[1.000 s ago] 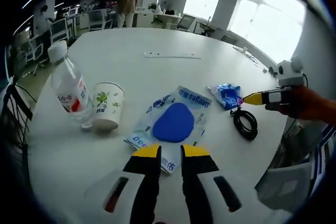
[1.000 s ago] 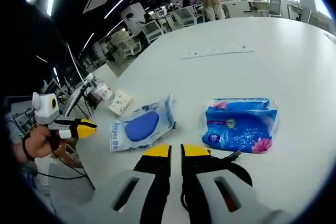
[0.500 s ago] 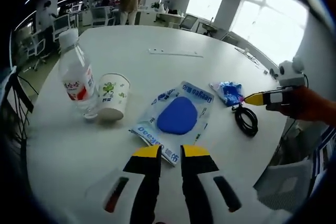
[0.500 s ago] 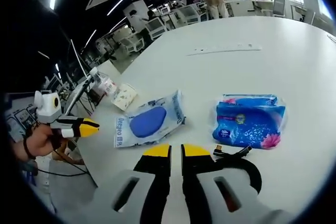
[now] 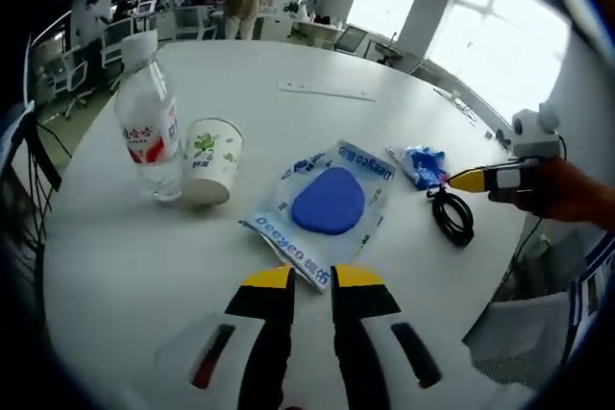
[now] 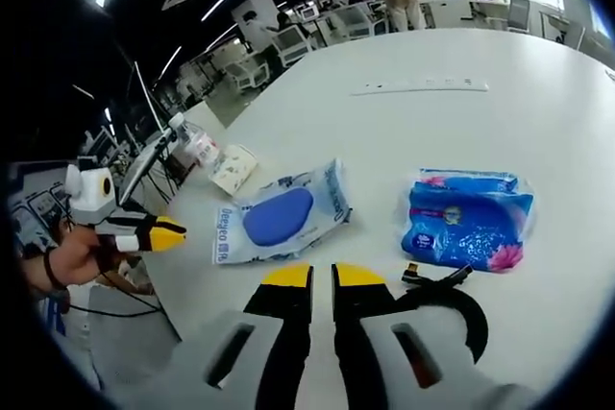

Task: Arrange the tabletop items into an orderly group along one side of the table until the central work area is clear of visible clutter.

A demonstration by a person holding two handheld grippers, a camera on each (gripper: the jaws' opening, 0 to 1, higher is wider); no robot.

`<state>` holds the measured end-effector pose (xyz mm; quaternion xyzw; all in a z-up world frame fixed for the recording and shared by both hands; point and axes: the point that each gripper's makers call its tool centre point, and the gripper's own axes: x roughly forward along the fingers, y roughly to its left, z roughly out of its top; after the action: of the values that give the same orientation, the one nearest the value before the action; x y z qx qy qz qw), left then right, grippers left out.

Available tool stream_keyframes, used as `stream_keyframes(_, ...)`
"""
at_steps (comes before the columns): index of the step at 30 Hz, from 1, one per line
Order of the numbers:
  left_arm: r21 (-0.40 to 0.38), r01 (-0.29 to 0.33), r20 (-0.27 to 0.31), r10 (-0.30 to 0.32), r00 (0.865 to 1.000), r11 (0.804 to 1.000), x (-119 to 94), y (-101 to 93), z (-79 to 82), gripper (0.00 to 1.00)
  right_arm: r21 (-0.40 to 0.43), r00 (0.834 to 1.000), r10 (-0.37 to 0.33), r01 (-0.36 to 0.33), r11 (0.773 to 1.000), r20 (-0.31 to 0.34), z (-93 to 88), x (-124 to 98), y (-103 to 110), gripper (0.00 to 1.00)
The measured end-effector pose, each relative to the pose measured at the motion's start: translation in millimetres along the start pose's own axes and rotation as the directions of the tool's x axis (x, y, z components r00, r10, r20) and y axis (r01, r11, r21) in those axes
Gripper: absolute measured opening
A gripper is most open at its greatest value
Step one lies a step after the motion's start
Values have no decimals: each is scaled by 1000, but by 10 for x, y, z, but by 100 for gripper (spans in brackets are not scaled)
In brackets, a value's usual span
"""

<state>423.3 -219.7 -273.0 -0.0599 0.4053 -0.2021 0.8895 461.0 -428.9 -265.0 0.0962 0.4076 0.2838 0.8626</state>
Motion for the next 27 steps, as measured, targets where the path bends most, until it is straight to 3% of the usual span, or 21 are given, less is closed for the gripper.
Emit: stream_keyframes(27,-74,5,-20,-7,1000,997,209,10,-134,14,-18,999,8,-9,1000,-49,26,144,-18,6)
